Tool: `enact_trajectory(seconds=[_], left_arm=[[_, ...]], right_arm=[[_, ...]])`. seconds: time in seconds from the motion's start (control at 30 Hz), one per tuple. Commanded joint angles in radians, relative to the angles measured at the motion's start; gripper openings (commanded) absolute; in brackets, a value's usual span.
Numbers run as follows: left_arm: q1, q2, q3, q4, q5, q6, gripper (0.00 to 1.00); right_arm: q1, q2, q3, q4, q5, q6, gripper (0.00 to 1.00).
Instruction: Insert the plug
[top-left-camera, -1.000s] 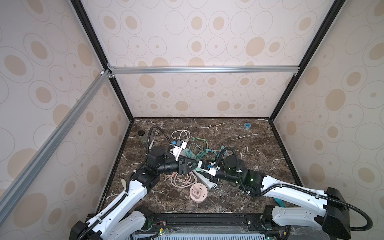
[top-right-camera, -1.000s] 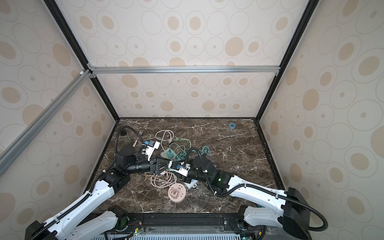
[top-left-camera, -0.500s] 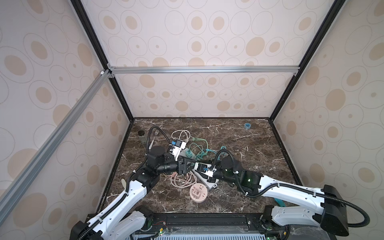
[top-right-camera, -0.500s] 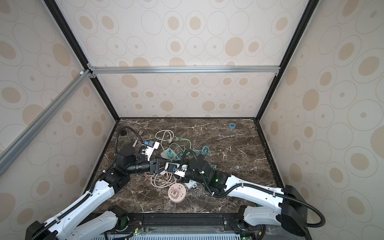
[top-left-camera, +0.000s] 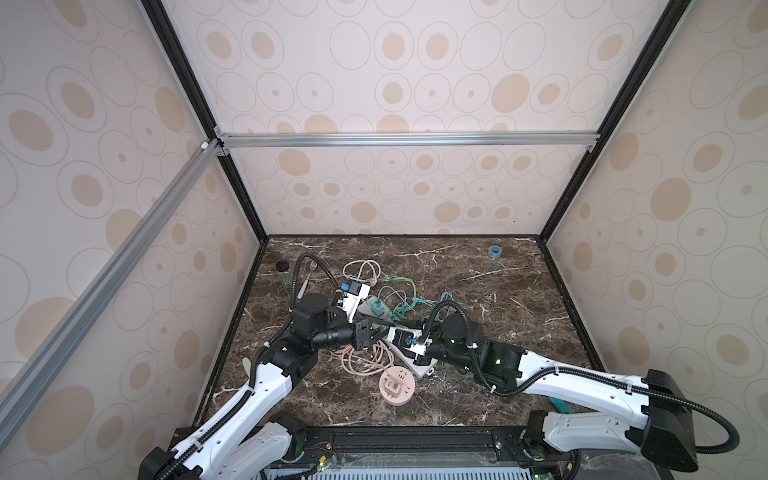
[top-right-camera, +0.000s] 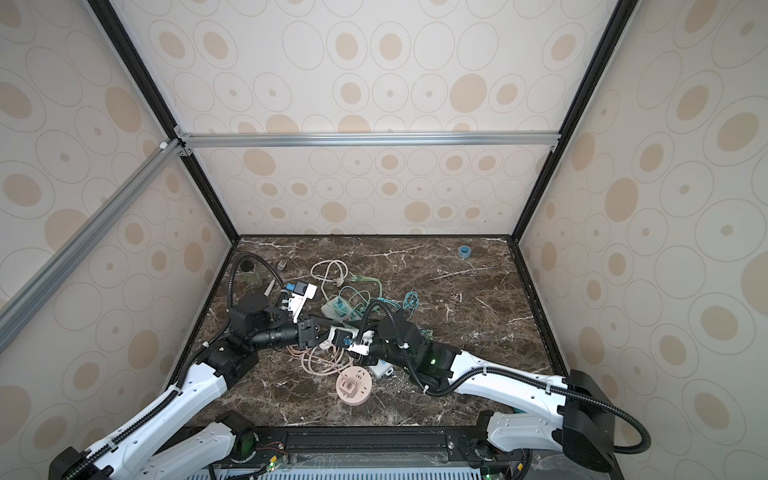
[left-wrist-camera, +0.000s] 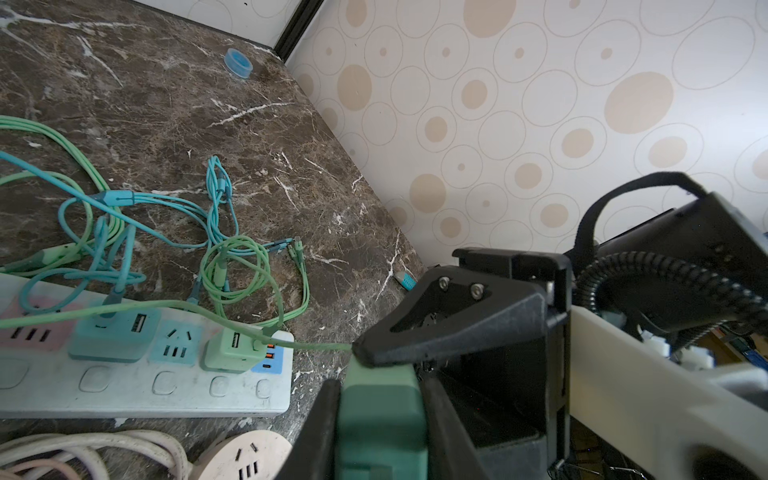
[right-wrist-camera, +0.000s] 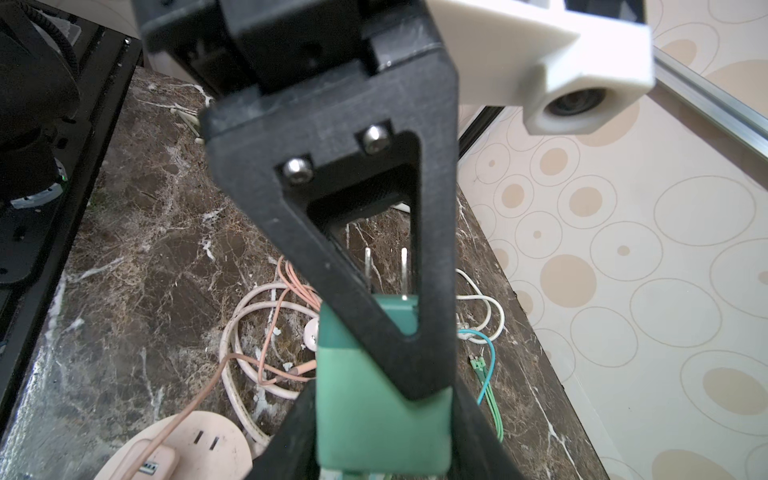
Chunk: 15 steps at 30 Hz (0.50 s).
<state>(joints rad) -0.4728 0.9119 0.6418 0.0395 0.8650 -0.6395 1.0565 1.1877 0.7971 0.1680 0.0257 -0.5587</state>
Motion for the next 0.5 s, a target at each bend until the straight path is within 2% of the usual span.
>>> enact_trajectory(seconds=[0.0, 0.2, 0.37, 0.47], left_arm=[[-0.007, -0.034, -0.010, 0.047, 0.056, 0.014, 0.11], [-0.006, -0.038, -0.019, 0.091, -0.002, -0.002, 0.02], [-0.006, -0.043, -0.020, 0.135, -0.063, -0.010, 0.00], [-0.007, -0.047, -0.043, 0.220, -0.098, -0.039, 0.00]], right_arm=[[-0.009, -0.027, -0.011, 0.021, 0.054, 0.060, 0.40], [-0.008, -0.138, -0.063, -0.035, 0.107, 0.181, 0.52], [-0.008, -0.285, -0.109, -0.126, 0.125, 0.412, 0.62], [-0.007, -0.349, -0.186, -0.056, 0.036, 0.568, 0.64]])
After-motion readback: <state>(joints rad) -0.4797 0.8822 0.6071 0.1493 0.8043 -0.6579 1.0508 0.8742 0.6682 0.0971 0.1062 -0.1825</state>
